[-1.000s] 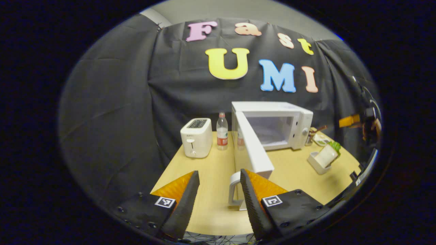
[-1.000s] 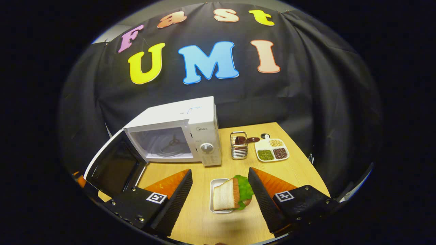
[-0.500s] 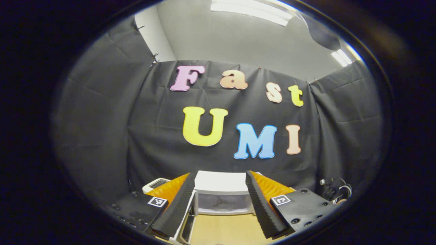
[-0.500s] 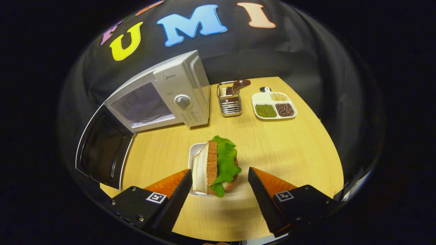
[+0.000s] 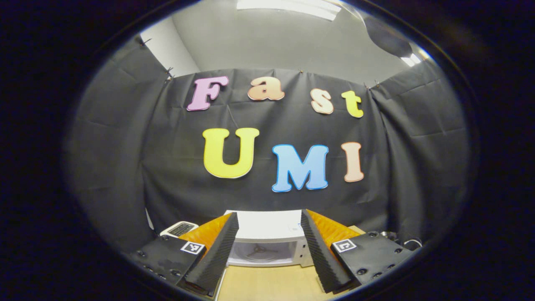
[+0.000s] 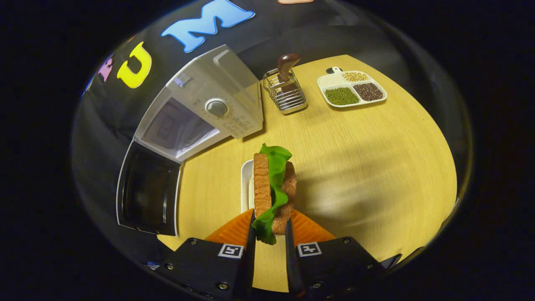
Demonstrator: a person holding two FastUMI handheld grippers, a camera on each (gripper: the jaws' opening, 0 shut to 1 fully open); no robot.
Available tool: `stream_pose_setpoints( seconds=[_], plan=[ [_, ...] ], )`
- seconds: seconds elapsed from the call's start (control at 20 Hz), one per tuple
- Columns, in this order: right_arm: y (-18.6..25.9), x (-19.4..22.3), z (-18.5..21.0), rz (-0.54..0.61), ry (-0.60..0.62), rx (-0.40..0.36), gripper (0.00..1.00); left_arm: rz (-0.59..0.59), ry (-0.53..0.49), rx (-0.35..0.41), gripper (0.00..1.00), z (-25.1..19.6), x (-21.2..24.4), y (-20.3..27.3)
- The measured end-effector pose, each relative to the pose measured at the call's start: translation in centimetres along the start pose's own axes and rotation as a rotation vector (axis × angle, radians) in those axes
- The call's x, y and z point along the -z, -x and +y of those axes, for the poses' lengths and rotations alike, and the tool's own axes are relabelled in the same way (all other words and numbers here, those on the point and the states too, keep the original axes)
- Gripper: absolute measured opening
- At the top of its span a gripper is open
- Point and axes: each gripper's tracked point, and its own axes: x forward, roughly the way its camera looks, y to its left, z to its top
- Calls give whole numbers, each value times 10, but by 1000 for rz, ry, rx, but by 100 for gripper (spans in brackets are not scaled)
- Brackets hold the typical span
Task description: Open the microwave oven with the left hand, put the food in, and close the microwave oven.
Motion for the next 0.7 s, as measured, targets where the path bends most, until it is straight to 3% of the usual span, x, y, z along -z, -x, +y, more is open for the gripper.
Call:
stream_pose_setpoints(
  seconds=[0.1,0.35,0.7],
  plan=[
    [3,0,4,-1,2,-30,21,-7,19,-7,95,-8,-3,3],
    [17,-11,26,-55,-8,-93,21,-9,41,-11,97,1,-8,6],
    [42,-31,117,-172,-175,-324,21,-21,57,18,97,47,-16,13]
  ],
)
